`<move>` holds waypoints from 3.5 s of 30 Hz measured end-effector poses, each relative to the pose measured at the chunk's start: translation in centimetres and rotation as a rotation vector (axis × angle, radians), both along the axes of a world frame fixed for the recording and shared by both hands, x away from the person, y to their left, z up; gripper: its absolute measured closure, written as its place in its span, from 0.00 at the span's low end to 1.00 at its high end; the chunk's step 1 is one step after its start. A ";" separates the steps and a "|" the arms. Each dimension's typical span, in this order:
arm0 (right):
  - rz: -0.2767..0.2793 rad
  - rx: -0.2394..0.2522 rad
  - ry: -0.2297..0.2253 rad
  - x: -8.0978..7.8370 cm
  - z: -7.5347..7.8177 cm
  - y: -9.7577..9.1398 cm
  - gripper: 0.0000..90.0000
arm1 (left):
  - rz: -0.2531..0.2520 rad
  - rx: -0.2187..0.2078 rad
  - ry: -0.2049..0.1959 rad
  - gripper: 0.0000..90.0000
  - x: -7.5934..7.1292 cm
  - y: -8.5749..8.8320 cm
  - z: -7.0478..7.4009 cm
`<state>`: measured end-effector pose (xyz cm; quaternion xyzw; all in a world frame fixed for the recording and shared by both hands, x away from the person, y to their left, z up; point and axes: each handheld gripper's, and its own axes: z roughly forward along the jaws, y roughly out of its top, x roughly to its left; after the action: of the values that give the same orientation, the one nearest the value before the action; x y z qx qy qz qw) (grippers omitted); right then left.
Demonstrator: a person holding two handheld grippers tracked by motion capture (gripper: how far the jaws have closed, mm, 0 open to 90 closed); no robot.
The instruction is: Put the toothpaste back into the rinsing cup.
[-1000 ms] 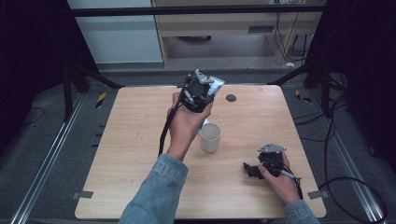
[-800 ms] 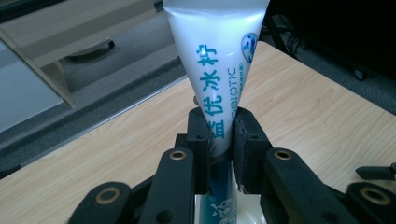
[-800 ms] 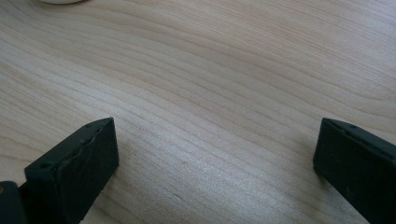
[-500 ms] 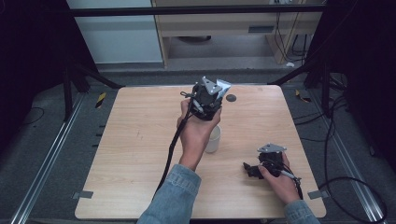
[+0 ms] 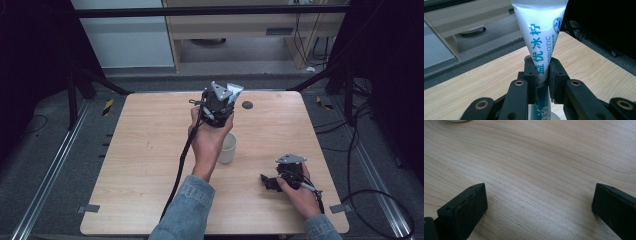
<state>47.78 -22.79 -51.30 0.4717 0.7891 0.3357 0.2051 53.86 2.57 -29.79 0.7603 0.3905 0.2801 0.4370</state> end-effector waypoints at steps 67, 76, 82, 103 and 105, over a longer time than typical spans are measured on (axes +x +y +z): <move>0.002 -0.001 -0.002 0.0 0.0 0.0 0.00 | -0.005 -0.099 -0.039 0.87 0.0 0.4 -9.3; 0.001 0.000 -0.002 0.0 0.0 0.0 0.00 | -0.005 -0.098 -0.035 0.86 0.1 0.5 -9.9; 0.001 0.000 -0.002 0.0 0.0 0.0 0.00 | -0.004 -0.094 -0.029 0.86 0.2 0.7 -10.3; -0.001 -0.001 -0.001 0.0 0.0 0.0 0.00 | -0.001 -0.091 -0.035 0.86 0.1 0.6 -10.9; -0.001 -0.001 -0.001 0.0 0.0 0.0 0.00 | 0.002 -0.090 -0.034 0.86 0.1 0.6 -11.0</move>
<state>47.79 -22.81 -51.28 0.4717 0.7890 0.3355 0.2059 53.94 3.15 -40.76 0.7348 0.3957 0.2757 0.4770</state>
